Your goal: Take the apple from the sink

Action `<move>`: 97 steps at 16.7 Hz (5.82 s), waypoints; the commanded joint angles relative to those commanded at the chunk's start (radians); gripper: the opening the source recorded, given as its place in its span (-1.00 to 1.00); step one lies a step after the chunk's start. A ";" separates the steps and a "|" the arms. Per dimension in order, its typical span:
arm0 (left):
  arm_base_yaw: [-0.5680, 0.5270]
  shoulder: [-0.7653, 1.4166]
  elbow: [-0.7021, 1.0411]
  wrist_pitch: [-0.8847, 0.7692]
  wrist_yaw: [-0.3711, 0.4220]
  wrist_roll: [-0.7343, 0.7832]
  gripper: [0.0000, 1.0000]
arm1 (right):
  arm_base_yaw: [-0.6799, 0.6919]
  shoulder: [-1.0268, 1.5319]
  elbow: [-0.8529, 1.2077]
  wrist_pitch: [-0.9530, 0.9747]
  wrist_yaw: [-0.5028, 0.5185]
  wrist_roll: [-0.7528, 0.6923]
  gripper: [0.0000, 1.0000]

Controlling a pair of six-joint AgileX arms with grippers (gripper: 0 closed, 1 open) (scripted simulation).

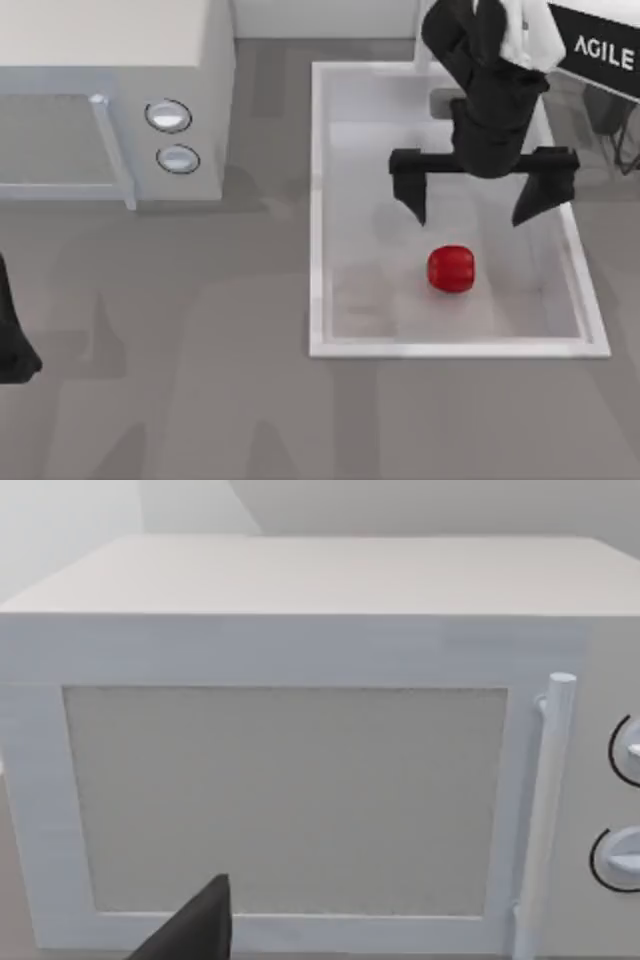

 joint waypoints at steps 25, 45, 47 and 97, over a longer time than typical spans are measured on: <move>0.000 0.000 0.000 0.000 0.000 0.000 1.00 | 0.006 0.226 -0.202 0.431 0.003 0.004 -0.51; 0.000 0.000 0.000 0.000 0.000 0.000 1.00 | 0.007 0.211 0.116 0.109 0.023 -0.001 -1.00; 0.000 0.000 0.000 0.000 0.000 0.000 1.00 | 0.007 0.223 0.296 -0.056 0.023 -0.001 -1.00; 0.000 0.000 0.000 0.000 0.000 0.000 1.00 | -0.445 -0.688 -0.593 -0.102 -0.004 -0.461 -1.00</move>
